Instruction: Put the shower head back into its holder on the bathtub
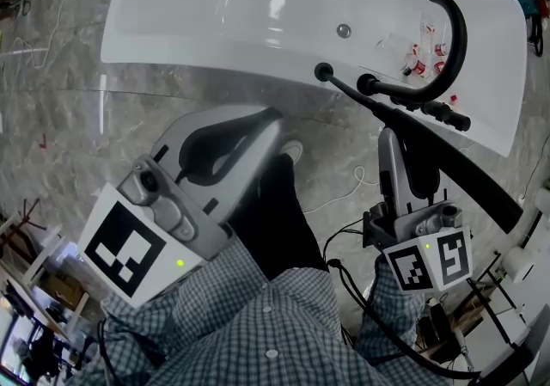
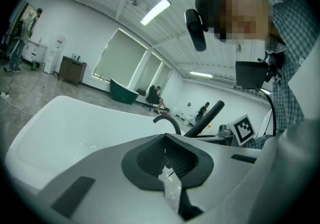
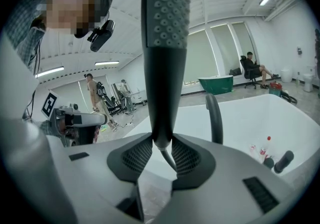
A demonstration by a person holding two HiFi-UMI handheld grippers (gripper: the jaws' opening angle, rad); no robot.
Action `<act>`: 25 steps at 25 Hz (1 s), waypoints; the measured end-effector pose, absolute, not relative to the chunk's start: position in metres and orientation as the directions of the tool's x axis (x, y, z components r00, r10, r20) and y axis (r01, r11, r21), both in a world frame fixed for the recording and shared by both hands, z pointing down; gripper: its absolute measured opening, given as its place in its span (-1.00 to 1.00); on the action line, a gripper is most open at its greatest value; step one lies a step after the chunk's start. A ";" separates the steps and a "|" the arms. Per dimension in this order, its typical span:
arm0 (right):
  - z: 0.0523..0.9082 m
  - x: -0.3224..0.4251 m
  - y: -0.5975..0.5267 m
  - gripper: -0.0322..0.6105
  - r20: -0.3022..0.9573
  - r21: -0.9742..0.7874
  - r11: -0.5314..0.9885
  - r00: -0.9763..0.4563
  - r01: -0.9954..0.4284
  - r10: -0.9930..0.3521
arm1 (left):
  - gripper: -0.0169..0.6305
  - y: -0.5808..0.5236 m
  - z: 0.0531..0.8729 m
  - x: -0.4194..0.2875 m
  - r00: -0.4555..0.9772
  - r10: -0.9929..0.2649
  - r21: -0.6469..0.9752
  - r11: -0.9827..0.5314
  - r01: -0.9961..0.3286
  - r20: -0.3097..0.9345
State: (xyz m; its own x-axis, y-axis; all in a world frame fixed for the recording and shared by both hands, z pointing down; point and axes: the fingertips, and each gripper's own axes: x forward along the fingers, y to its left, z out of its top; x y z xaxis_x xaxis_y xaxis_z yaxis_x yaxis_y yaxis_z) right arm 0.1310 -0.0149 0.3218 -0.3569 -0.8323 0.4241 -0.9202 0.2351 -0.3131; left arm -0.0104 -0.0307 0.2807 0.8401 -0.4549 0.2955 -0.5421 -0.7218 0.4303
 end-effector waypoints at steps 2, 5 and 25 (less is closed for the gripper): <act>0.331 0.128 -0.017 -0.53 0.435 -0.307 0.242 -0.362 -0.921 -0.825 | -0.92 -0.031 0.287 -0.012 0.839 -0.454 0.434 -0.718 -0.543 0.299; 0.341 0.123 -0.020 -0.53 0.444 -0.309 0.249 -0.371 -0.918 -0.815 | -0.92 -0.032 0.292 -0.013 0.838 -0.455 0.443 -0.711 -0.546 0.301; 0.401 0.111 -0.033 -0.53 0.501 -0.313 0.243 -0.377 -0.918 -0.779 | -0.92 -0.037 0.340 -0.024 0.832 -0.455 0.497 -0.667 -0.555 0.318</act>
State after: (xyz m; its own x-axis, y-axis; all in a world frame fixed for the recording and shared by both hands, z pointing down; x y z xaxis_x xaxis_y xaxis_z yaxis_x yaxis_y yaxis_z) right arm 0.1105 -0.0333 0.4011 -0.3769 -0.7791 0.5010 -0.9181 0.2427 -0.3133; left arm -0.0241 -0.0373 0.3396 0.8320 -0.4549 0.3176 -0.5546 -0.6673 0.4970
